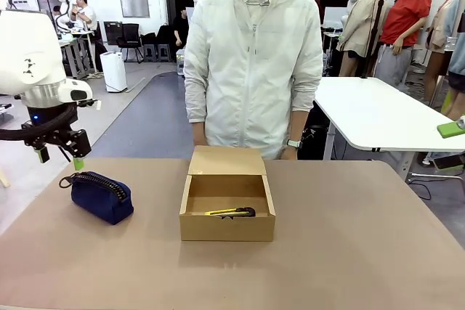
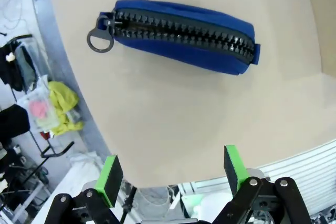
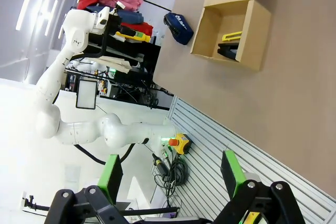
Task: Pack the items into the box.
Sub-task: Pick up the item indicated by the person and place it inside the Mailer Box.
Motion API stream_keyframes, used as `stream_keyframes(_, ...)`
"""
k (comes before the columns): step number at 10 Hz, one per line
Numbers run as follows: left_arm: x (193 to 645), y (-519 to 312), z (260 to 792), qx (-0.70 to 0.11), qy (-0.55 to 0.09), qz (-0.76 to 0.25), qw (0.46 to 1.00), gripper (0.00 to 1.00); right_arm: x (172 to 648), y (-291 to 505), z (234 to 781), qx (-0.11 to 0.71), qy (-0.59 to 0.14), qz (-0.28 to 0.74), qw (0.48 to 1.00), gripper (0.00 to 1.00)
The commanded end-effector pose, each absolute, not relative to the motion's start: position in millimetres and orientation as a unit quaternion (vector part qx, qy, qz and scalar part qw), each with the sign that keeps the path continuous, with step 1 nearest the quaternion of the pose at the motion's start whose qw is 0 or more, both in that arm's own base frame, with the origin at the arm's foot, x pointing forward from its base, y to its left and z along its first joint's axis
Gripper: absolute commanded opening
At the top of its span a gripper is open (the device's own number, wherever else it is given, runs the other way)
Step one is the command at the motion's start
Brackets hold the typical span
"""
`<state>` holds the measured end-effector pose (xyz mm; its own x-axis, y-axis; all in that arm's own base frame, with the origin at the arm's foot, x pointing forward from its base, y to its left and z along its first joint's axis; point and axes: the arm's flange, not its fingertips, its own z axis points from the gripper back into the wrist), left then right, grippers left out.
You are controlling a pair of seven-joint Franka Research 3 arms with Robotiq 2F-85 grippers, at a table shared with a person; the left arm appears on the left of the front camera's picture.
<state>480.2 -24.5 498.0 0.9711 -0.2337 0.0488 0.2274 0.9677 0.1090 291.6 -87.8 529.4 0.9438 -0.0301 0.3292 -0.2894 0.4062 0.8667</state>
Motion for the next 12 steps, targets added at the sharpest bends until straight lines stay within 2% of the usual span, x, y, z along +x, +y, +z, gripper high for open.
stream_keyframes(1, 480.9, -25.3, 497.4, 0.045, -0.036, -0.114, 0.992, 1.0, 290.0, -89.9, 529.3, 0.536, -0.147, 0.09, 0.826, 1.0)
stream_keyframes(2, 494.1, -41.6, 491.1, 0.034, -0.03, -0.026, 0.999, 1.0, 290.0, -89.9, 529.3, 0.536, -0.147, 0.09, 0.826, 1.0)
stream_keyframes(4, 533.1, -46.1, 465.4, 0.0, -0.012, 0.033, 0.999, 1.0, 290.0, -89.9, 529.3, 0.536, -0.147, 0.09, 0.826, 1.0)
stream_keyframes(8, 569.5, -41.5, 433.4, 0.007, -0.036, 0.047, 0.998, 1.0, 290.0, -89.9, 529.3, 0.536, -0.147, 0.09, 0.826, 1.0)
stream_keyframes(9, 556.7, -42.9, 432.8, 0.001, -0.011, 0.037, 0.999, 1.0, 290.0, -89.9, 529.3, 0.536, -0.147, 0.09, 0.826, 1.0)
stream_keyframes(12, 556.7, -42.9, 432.8, 0.001, -0.011, 0.037, 0.999, 1.0, 290.0, -89.9, 529.3, 0.536, -0.147, 0.09, 0.826, 1.0)
